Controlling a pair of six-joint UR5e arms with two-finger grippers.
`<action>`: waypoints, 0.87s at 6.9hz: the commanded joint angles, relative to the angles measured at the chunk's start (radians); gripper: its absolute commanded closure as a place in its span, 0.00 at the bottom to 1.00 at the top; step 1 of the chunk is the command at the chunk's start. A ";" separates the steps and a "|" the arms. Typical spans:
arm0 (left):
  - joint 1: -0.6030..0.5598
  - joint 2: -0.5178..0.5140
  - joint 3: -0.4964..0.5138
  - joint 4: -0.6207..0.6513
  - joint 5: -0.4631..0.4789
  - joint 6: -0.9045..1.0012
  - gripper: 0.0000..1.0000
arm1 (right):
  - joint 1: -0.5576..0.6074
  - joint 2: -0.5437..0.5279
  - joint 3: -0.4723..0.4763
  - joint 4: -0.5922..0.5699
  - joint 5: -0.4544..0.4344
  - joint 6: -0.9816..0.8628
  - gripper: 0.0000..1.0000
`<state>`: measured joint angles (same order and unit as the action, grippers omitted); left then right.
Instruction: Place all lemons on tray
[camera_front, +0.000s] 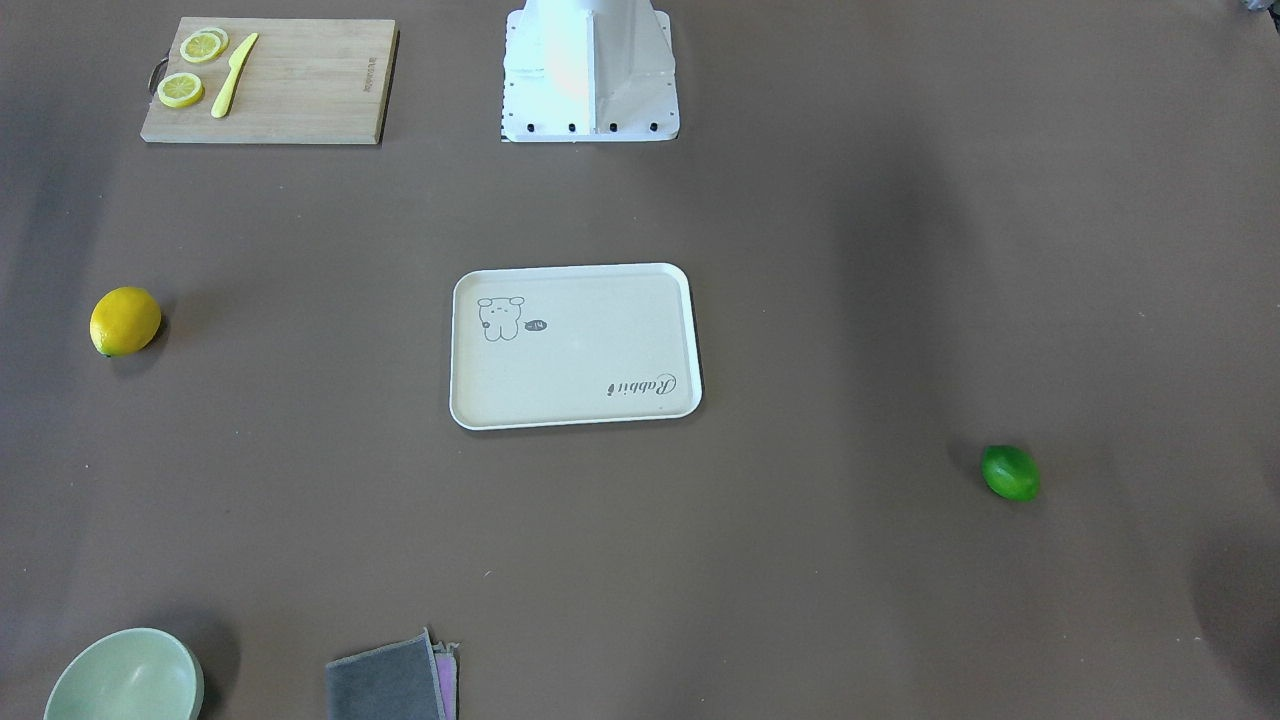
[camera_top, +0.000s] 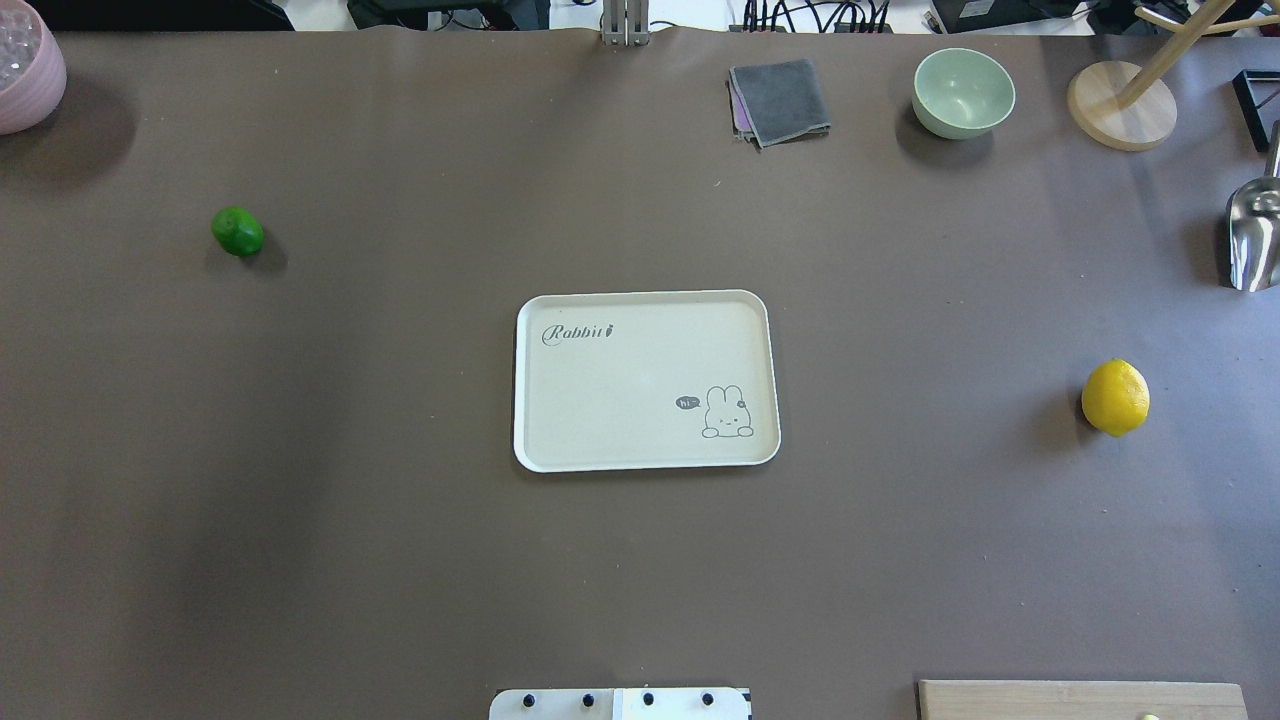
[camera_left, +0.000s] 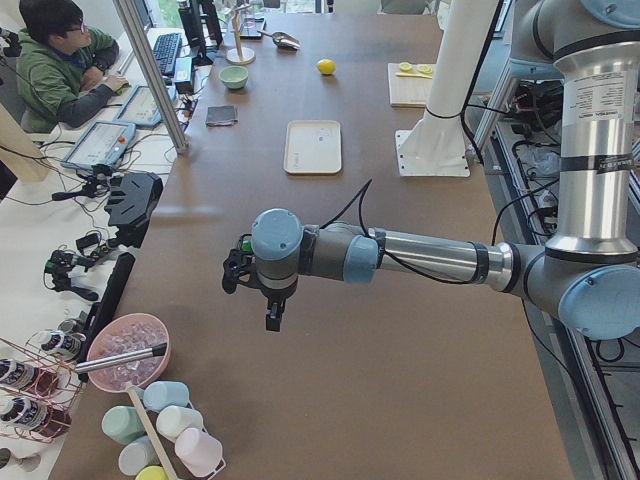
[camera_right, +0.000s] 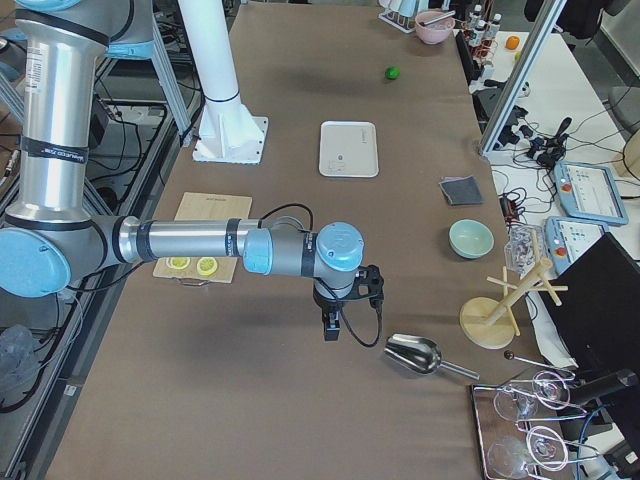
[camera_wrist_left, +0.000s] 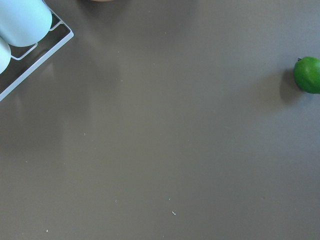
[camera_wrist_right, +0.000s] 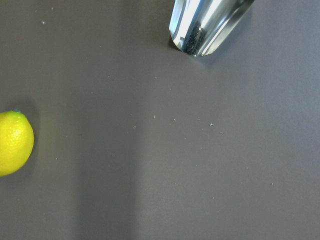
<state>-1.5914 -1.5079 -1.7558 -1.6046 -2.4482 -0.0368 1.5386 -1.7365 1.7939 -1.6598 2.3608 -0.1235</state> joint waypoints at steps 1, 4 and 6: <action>0.001 0.003 -0.001 -0.002 -0.005 0.000 0.00 | 0.000 0.000 0.002 0.000 0.000 -0.001 0.00; 0.001 -0.009 -0.002 -0.009 -0.002 0.000 0.00 | -0.003 0.011 0.008 0.044 0.000 -0.001 0.00; 0.001 -0.024 -0.042 -0.023 -0.011 0.003 0.00 | -0.005 -0.005 -0.030 0.269 0.005 0.011 0.00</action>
<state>-1.5907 -1.5208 -1.7758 -1.6216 -2.4554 -0.0360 1.5348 -1.7368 1.7841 -1.5034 2.3626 -0.1191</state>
